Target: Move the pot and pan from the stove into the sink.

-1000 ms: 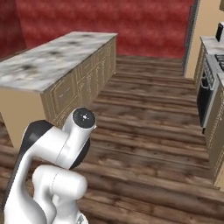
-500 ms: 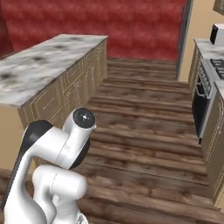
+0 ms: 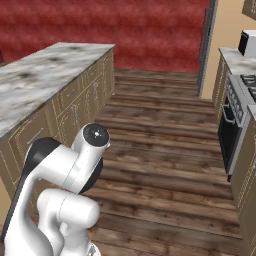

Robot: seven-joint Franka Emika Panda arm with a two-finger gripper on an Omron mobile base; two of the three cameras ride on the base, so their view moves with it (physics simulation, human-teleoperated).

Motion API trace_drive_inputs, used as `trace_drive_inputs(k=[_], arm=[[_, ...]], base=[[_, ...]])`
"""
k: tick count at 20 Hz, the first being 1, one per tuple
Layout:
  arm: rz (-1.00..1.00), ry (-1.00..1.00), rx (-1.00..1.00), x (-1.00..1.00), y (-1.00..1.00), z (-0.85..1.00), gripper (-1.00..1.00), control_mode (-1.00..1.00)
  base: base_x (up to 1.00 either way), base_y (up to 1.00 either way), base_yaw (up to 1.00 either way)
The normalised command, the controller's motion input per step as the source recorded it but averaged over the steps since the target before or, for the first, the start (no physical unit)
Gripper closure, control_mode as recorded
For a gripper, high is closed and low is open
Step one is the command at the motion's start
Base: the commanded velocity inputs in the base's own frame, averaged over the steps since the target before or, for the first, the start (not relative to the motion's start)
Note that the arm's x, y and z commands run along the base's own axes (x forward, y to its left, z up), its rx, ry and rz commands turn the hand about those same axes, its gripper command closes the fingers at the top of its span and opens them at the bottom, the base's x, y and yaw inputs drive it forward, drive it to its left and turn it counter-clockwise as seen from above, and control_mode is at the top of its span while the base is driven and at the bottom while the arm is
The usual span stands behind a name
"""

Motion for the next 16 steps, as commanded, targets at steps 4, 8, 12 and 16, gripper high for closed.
trace_drive_inputs(k=[4, 8, 12, 16], arm=[[0.00, 0.00, 0.00, 0.00, 0.00, 0.00, -1.00, 1.00], [0.00, 0.00, 0.00, 0.00, 0.00, 0.00, -1.00, 1.00], [0.00, 0.00, 0.00, 0.00, 0.00, 0.00, -1.00, 1.00], [0.00, 0.00, 0.00, 0.00, 0.00, 0.00, -1.00, 1.00]], base=[[0.60, 0.01, 0.02], [0.45, 0.00, 0.09], [0.66, 0.00, 0.09], [0.86, 0.00, 0.07]])
